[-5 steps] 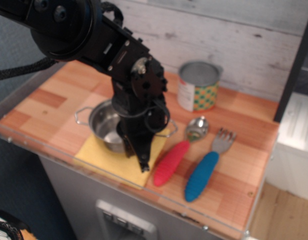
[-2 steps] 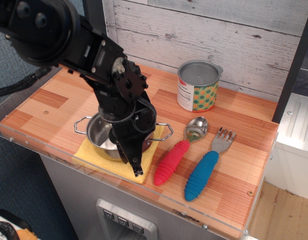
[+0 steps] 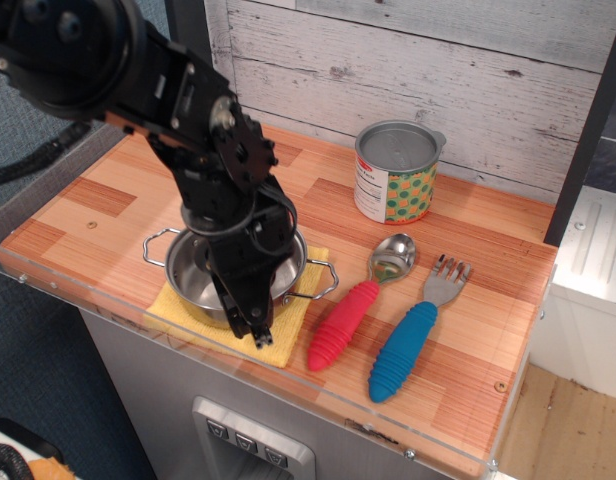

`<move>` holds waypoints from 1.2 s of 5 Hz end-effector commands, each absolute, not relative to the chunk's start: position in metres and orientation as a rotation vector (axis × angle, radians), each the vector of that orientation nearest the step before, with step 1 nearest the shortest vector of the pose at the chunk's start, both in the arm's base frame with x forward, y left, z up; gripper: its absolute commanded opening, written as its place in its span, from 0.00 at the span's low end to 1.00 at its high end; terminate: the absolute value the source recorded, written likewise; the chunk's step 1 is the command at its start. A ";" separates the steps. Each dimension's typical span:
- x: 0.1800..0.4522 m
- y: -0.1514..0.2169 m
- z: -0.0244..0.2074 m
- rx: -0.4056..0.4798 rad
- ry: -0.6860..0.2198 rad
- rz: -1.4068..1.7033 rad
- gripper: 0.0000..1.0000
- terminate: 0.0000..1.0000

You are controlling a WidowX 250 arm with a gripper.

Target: Put the pot on the dish towel

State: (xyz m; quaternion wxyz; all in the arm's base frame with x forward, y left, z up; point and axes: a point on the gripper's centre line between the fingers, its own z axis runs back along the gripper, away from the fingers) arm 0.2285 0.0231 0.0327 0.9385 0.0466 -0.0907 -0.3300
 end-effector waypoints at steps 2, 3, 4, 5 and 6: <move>0.250 0.032 0.092 0.097 -0.264 -0.575 1.00 0.00; 0.264 0.029 0.103 0.096 -0.209 -0.435 1.00 0.00; 0.276 0.031 0.116 0.091 -0.263 -0.310 1.00 0.00; 0.289 0.038 0.125 0.066 -0.275 -0.145 1.00 0.00; 0.301 0.049 0.130 0.052 -0.263 -0.054 1.00 0.00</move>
